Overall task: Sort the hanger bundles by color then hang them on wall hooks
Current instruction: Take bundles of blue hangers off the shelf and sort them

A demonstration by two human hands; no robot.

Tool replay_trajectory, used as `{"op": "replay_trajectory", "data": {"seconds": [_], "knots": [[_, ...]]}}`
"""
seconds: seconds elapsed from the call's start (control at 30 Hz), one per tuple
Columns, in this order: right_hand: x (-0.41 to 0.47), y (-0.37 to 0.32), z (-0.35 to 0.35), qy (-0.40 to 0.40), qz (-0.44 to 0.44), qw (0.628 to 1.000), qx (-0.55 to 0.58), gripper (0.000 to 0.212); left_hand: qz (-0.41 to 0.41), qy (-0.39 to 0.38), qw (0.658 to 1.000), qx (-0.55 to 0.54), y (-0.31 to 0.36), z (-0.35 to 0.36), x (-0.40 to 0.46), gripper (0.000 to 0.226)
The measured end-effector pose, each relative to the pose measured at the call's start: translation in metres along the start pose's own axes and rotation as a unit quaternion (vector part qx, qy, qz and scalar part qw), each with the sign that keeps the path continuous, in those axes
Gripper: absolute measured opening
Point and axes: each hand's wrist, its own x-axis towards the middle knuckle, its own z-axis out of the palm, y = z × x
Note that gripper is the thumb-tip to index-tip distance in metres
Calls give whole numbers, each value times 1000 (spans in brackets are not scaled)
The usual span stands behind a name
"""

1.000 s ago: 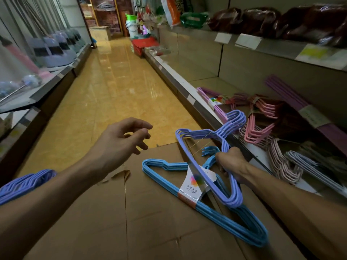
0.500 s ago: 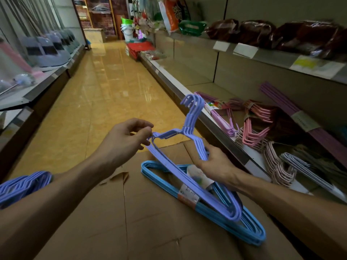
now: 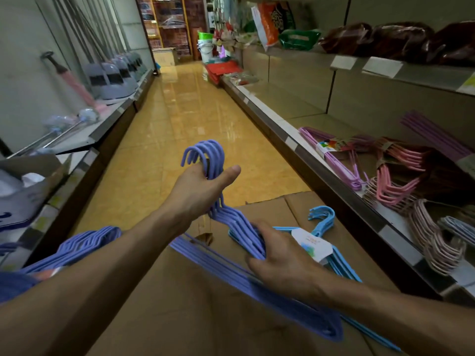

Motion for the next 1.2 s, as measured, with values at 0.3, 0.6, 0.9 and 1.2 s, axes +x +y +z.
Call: {"op": "replay_trajectory", "data": {"seconds": [0.3,0.6,0.9,1.2], "knots": [[4,-17,12,-73,43,995,51,64,-11,45,998,-41,-15,-23,-6,25],[15,-17,-3,-212,176,868,413,42,74,-80,986,-127,-18,-30,-16,34],[21,-26,-2,-227,181,782,552,37,104,-168,967,-162,-13,-17,-18,37],[32,-23,21,-206,189,787,550,20,80,-184,976,-88,-16,-21,-18,34]]}}
